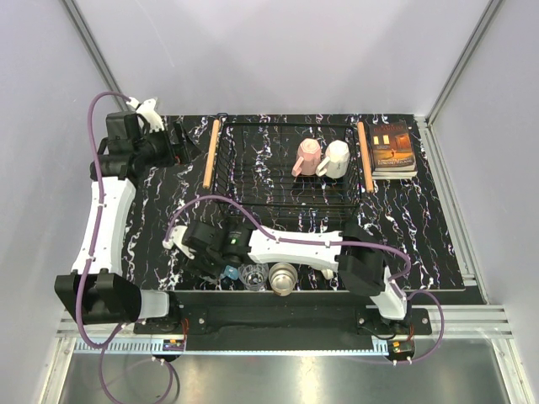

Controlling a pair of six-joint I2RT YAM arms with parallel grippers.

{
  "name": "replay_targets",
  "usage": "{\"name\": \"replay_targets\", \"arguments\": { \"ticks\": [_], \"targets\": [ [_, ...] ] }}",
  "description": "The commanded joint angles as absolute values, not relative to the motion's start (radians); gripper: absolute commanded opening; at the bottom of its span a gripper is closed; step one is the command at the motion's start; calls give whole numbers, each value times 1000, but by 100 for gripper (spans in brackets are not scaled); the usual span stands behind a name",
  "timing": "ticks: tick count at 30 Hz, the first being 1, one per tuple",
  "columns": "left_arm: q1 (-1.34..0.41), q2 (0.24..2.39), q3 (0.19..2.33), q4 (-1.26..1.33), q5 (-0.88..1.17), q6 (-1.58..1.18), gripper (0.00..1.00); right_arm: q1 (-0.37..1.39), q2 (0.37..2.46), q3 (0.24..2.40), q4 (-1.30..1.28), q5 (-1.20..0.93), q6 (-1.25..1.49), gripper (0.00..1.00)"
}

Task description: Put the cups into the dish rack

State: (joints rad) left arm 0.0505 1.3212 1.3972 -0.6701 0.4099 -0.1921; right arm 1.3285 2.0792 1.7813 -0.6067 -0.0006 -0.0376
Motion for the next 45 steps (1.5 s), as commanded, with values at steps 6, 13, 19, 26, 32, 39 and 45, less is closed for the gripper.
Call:
{"name": "replay_targets", "arguments": {
  "ticks": [6, 13, 19, 26, 32, 39, 45],
  "targets": [
    [66, 1282, 1436, -626, 453, -206, 97, 1293, 2149, 1850, -604, -100, -25, 29],
    [83, 1261, 1450, -638, 465, -199, 97, 1264, 2213, 1876, -603, -135, -6, 19],
    [89, 1247, 1456, -646, 483, -199, 97, 1256, 2249, 1873, -606, -155, -6, 19],
    [91, 1247, 1454, -646, 491, -201, 97, 1252, 2263, 1871, -611, -167, 18, 37],
    [91, 1243, 1450, -646, 497, -199, 96, 1250, 2266, 1871, -612, -161, 26, 19],
    [94, 1243, 1451, -638, 500, -202, 95, 1250, 2197, 1875, -617, -110, 17, 0],
    [103, 1241, 1512, -609, 518, -261, 96, 1247, 1956, 1896, -620, -81, 20, 0]
  ]
}}
